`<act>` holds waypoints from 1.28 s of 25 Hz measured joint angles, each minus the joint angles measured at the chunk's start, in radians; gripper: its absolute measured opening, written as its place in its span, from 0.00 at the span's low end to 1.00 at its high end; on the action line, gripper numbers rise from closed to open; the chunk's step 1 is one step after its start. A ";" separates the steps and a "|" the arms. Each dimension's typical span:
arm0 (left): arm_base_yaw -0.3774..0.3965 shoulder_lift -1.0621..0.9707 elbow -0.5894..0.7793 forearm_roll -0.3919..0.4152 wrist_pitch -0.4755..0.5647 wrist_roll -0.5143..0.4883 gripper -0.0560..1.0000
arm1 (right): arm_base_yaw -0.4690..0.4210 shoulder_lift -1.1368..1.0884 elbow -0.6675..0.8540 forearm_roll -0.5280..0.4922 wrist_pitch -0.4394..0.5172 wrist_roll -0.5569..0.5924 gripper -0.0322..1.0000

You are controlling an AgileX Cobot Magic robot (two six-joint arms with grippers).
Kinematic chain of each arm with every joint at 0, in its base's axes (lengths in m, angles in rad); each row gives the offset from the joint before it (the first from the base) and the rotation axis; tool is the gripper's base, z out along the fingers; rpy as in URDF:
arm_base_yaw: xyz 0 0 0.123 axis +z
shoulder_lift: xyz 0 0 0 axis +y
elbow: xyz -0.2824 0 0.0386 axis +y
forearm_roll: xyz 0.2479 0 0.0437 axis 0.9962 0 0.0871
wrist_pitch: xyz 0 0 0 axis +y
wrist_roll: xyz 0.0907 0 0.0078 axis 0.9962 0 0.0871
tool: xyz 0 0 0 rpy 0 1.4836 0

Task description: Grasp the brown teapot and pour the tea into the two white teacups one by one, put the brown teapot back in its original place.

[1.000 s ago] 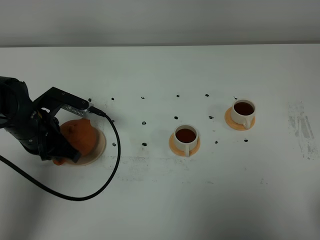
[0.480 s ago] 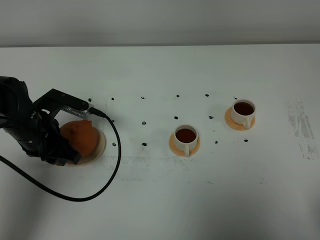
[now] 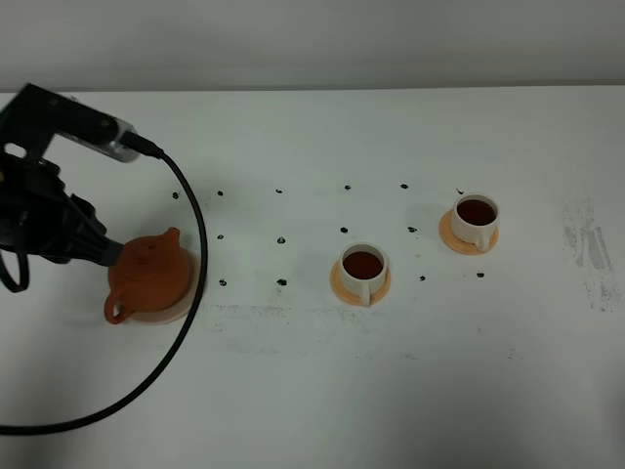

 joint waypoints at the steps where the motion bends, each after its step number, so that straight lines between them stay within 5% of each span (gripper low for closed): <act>1: 0.000 -0.034 0.000 0.000 0.000 0.000 0.40 | 0.000 0.000 0.000 0.000 0.000 0.000 0.25; 13: 0.000 -0.342 0.000 0.002 0.045 -0.009 0.40 | 0.000 0.000 0.000 0.000 0.000 0.000 0.25; 25: 0.001 -0.657 0.003 0.145 0.534 -0.331 0.40 | 0.000 0.000 0.000 0.000 0.000 0.000 0.25; 32: 0.113 -0.884 0.197 0.102 0.524 -0.368 0.40 | 0.000 0.000 0.000 0.000 0.000 0.000 0.25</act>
